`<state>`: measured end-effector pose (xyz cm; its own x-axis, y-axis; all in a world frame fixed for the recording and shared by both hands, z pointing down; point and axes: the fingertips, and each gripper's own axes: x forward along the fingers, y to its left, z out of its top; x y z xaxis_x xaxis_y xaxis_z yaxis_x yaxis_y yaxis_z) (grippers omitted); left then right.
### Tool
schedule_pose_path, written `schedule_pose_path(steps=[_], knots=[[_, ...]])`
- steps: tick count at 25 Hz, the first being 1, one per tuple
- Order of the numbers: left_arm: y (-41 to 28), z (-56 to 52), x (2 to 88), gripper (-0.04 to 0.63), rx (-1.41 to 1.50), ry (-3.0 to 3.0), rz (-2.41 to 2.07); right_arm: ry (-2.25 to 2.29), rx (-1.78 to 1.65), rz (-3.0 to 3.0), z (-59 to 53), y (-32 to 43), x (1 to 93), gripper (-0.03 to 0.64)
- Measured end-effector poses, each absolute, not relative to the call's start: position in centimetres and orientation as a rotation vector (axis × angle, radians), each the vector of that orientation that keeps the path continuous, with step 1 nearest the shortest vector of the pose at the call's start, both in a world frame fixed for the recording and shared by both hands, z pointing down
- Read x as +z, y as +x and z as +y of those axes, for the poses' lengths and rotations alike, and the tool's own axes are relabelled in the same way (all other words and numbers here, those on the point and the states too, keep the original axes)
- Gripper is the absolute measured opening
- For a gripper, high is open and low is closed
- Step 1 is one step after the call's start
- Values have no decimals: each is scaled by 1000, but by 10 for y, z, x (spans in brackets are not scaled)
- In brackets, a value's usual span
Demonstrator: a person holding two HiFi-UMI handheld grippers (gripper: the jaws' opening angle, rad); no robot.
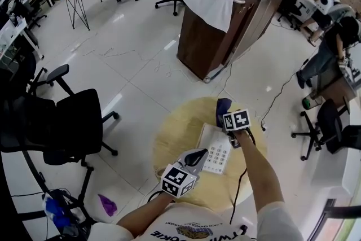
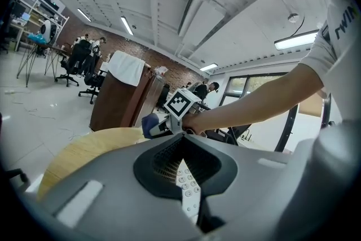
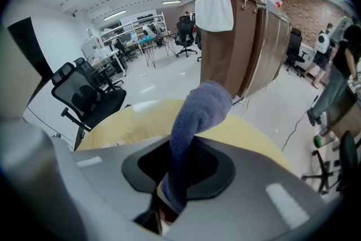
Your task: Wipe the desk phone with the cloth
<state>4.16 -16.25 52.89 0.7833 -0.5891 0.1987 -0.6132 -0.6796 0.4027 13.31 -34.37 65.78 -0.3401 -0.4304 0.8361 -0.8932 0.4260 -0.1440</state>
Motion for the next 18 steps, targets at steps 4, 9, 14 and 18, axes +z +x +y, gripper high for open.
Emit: schedule_pose_path(steps=[4,9,14,18], knots=[[44,-158,534,-8,97,2532,-866,1092,787,-1965,-346,114,655,67],[44,-150,543,-8,115,2523,-821,1055,767,-1992,-351,90,652,67],[38,-149,546,-8,125,2520,-796,1013,755,-1998,-356,69,653,67],[30,-153,546,-8,126,2520,-799,980,754,-1992,-355,58,655,67]])
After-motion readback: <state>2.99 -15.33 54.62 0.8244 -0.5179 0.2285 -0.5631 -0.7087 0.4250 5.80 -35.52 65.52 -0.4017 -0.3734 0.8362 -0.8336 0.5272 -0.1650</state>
